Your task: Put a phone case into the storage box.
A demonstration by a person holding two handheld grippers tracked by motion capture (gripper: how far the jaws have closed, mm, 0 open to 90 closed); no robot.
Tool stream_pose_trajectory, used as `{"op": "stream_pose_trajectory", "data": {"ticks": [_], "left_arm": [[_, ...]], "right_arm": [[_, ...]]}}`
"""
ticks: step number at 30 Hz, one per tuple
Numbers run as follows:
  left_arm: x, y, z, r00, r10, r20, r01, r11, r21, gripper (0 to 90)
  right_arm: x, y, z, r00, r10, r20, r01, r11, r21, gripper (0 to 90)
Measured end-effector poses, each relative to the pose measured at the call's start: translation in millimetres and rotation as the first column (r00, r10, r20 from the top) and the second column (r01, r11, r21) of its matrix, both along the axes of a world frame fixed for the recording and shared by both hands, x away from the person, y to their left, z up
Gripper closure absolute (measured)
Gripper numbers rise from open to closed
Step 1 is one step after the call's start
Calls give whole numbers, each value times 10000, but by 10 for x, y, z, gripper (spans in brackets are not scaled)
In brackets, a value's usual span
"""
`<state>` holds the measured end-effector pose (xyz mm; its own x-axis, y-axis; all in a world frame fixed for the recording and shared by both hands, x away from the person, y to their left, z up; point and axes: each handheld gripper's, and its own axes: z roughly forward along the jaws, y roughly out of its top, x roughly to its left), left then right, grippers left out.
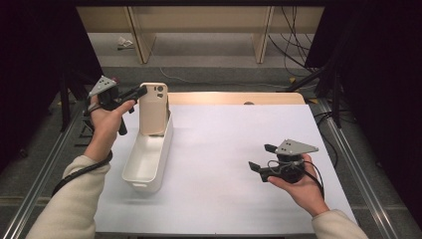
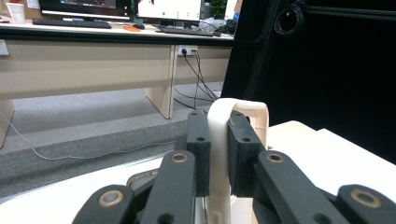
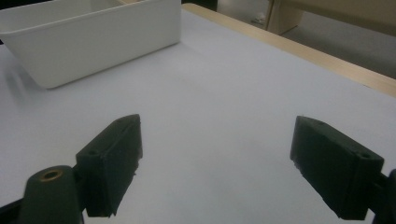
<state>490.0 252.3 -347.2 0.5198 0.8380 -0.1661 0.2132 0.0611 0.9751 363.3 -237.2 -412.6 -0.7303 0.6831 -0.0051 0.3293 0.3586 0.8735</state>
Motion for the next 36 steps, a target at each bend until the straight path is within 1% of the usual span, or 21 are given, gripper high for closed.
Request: {"op": "stream_pose_trajectory", "data": {"ticks": [5, 13, 16, 20, 23, 36], "left_arm": [[35, 18, -38, 9999, 77, -126, -77, 10000, 26, 810], [76, -5, -95, 9997, 17, -228, -14, 9999, 110, 810], [93, -20, -116, 9996, -4, -268, 11, 9996, 265, 810], [116, -27, -144, 9994, 22, -346, -13, 9997, 249, 809], [132, -34, -163, 9993, 22, -379, -8, 9993, 376, 809], [183, -27, -263, 9983, 112, -580, -85, 9989, 465, 809]], "right_arm": [[2, 2, -4, 10000, 12, -17, -12, 10000, 18, 176], [1, 3, -7, 10000, 26, -45, -26, 10000, 21, 177], [2, 3, -7, 10000, 34, -45, -34, 10000, 18, 177], [2, 1, -6, 10000, 28, -57, -28, 10000, 36, 178], [2, 2, -8, 10000, 46, -63, -46, 10000, 31, 178], [2, 5, -11, 10000, 56, -59, -55, 10000, 26, 179]]}}
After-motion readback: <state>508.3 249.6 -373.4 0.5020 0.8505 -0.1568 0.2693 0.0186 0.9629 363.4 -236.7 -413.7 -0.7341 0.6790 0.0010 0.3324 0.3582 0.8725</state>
